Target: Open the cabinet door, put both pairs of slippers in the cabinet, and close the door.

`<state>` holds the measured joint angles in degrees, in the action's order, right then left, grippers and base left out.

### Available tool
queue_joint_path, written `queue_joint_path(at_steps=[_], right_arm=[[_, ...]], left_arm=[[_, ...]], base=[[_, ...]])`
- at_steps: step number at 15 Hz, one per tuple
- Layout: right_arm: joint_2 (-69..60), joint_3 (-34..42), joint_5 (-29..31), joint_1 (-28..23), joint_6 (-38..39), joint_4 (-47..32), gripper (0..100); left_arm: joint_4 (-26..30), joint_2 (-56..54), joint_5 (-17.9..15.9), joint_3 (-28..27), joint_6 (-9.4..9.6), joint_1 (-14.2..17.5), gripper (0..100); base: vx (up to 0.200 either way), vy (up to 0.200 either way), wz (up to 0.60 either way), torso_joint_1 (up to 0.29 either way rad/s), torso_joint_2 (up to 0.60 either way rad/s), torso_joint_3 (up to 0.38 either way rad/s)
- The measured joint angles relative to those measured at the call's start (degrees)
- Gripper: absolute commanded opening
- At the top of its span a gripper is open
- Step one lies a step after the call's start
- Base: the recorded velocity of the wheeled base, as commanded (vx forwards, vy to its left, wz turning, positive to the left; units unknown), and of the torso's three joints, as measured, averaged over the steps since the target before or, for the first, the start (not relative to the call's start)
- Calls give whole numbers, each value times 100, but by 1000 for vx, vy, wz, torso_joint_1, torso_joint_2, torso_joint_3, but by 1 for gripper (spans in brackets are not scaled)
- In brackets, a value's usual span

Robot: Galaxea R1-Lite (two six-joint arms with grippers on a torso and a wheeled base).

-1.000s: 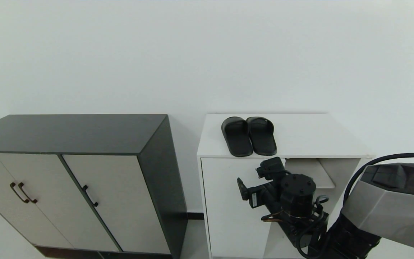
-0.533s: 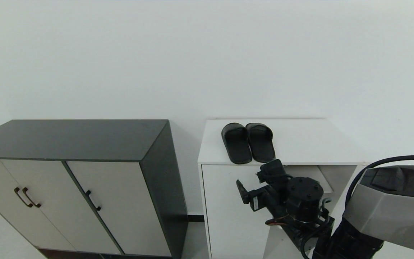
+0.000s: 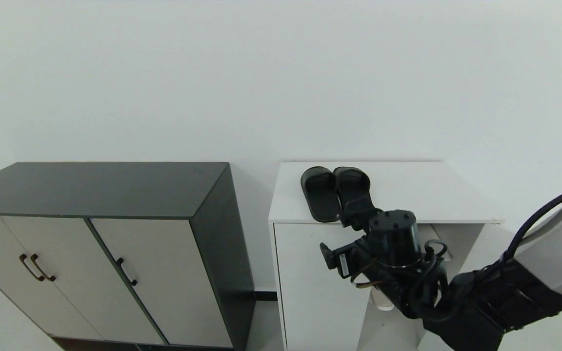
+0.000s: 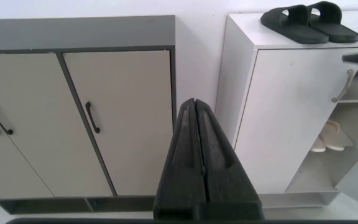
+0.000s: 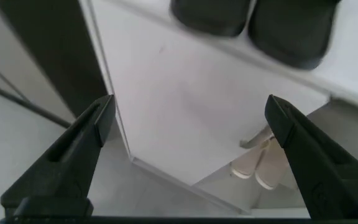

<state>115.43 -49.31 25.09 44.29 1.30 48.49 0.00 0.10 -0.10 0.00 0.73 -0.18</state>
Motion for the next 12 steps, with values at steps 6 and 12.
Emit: queue_joint_path(at_steps=[6,12], right_arm=[[-523,-1899,430,4,641,-2236,100],[-356,-1959,784,-2,1068,-2264,100]], left_arm=[[0,0,0,0,2,0,0],[0,0,0,0,0,0,0]], base=[[0,0,0,0,0,0],[33,0,0,0,2,0]])
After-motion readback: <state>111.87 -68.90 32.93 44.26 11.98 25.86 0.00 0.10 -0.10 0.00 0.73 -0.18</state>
